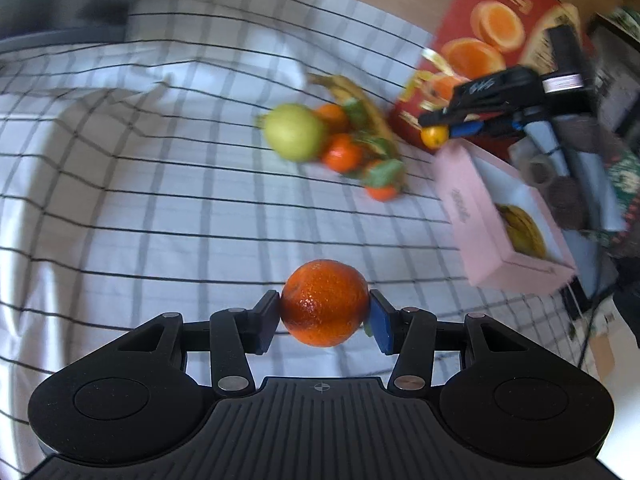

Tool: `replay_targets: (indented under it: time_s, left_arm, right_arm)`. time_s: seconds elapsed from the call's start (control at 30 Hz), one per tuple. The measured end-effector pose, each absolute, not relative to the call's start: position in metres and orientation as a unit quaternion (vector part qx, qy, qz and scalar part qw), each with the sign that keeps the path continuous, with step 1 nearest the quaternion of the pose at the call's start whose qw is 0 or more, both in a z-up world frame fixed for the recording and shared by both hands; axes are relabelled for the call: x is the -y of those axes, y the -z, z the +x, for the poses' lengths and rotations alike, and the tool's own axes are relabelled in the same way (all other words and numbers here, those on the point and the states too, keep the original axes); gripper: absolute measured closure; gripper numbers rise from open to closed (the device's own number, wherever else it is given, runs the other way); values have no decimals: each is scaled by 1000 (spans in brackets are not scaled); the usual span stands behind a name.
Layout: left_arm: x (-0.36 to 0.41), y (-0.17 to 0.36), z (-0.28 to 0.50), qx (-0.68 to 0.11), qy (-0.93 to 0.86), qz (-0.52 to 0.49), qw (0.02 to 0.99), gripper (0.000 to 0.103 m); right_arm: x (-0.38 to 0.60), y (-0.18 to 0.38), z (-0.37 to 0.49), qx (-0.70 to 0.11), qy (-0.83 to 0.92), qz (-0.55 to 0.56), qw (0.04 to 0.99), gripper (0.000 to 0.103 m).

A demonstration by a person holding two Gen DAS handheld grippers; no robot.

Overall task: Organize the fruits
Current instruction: 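Carry the mandarin into the pink box and open the left tool while the right tool grasps another mandarin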

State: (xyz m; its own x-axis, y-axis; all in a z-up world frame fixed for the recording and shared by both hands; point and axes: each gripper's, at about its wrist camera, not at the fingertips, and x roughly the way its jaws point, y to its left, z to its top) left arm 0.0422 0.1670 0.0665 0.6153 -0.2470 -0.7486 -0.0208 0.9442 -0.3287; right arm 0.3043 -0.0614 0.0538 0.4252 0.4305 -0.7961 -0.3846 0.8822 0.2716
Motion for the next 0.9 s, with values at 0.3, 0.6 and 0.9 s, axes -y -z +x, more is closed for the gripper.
replay_targets:
  time_s: [0.3, 0.6, 0.9]
  left_arm:
    - [-74, -71, 43, -460, 162, -106, 867, 50]
    - [-4, -114, 91, -429, 257, -125, 857, 50]
    - [79, -127, 229, -408, 263, -119, 866, 50]
  right_arm:
    - [159, -102, 156, -412, -287, 53, 863, 71]
    - [253, -82, 67, -391, -212, 62, 894, 71]
    - [288, -64, 38, -362, -150, 101, 915, 71]
